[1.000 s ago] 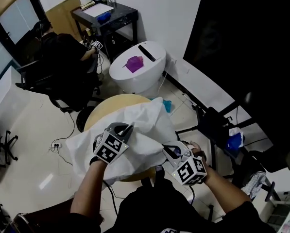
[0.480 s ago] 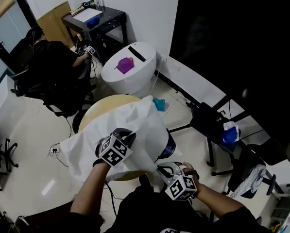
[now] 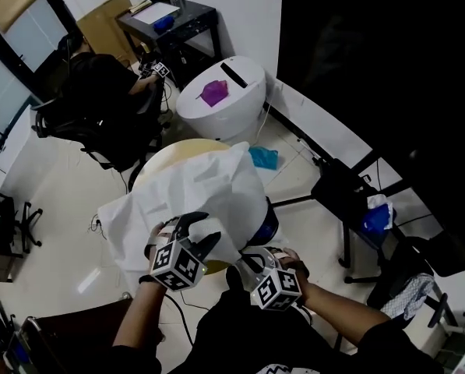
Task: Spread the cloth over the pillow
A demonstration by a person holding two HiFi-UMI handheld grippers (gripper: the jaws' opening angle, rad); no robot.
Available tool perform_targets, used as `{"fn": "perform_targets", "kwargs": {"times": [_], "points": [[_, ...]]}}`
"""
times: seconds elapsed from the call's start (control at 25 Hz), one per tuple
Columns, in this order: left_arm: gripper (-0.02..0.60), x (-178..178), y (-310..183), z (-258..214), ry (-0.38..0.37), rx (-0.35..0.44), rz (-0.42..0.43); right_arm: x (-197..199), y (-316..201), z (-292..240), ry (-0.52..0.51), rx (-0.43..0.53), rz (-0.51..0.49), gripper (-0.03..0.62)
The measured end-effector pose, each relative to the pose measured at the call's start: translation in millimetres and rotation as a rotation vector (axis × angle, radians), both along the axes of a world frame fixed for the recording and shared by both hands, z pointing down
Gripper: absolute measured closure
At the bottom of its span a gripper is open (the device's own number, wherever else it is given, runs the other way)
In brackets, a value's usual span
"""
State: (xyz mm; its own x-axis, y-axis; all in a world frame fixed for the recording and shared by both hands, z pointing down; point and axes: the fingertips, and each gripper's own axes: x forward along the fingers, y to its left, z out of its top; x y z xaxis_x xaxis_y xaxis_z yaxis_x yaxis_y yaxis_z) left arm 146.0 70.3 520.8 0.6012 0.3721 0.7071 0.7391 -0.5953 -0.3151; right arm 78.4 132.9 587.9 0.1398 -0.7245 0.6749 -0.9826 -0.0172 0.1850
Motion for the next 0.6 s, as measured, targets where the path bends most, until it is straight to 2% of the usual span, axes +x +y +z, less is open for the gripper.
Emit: {"fn": "perform_targets", "kwargs": {"times": [0.12,0.24,0.44,0.48,0.6], "points": [[0.378,-33.9,28.1,-5.9,-0.001,0.04,0.066,5.8,-2.0,-14.8,0.026,0.025,-0.02,0.585],[0.345,-54.0,46.9,4.3,-0.025,0.138,0.105,8.6,-7.7,-25.9,0.044,0.037,-0.05,0.585],[0.342,-61.4,49.4,26.8,-0.034,0.311,0.089,3.6,-20.2,-42.1,0.056,0.06,-0.078,0.585],[0.349,-59.5,46.7,27.6,-0.018,0.332,0.071,1.6,-22.2,-43.9,0.06,0.064,-0.085,0.585],[0.473,-54.2,36.6,24.1,0.032,0.37,0.006,-2.4,-25.0,-44.6,0.072,0.074,-0.098,0.584]]}}
